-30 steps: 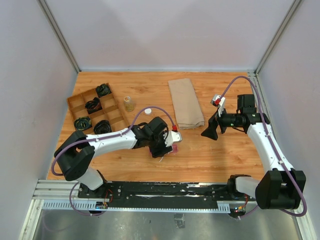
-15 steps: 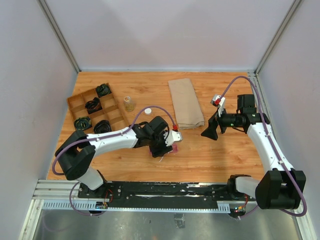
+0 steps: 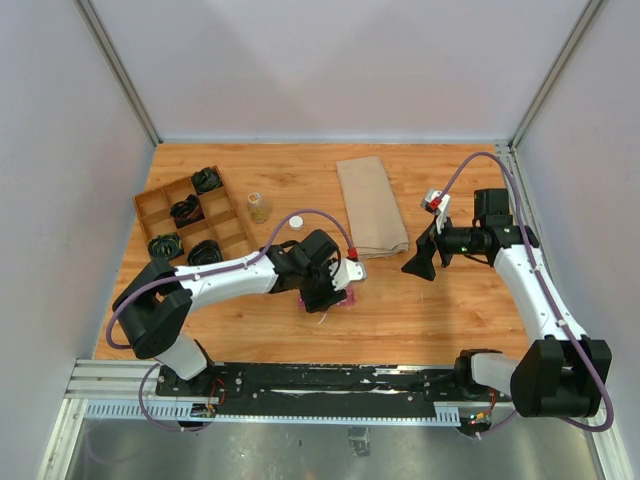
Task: Sort the pills into containers
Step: Pour the pill into the pill container.
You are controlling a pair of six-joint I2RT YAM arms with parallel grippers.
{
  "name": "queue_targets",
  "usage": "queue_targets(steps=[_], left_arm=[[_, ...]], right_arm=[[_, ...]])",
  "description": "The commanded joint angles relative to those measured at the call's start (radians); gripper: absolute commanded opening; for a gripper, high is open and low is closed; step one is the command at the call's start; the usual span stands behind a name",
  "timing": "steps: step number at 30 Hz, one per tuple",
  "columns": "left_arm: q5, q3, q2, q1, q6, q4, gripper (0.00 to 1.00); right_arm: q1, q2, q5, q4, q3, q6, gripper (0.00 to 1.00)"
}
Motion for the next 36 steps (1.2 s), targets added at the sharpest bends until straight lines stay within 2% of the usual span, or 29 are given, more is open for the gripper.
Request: queue_targets(steps=[1, 36], left_arm=[[0.0, 0.035, 0.014, -0.008, 0.014, -0.026, 0.0], [-0.011, 0.075, 0.04, -0.016, 0.015, -0.066, 0.0]], right_arm=[[-0.016, 0.003, -0.02, -0.023, 0.018, -0.014, 0.99], [-0.016, 0.012, -0.026, -0.027, 0.021, -0.018, 0.98]])
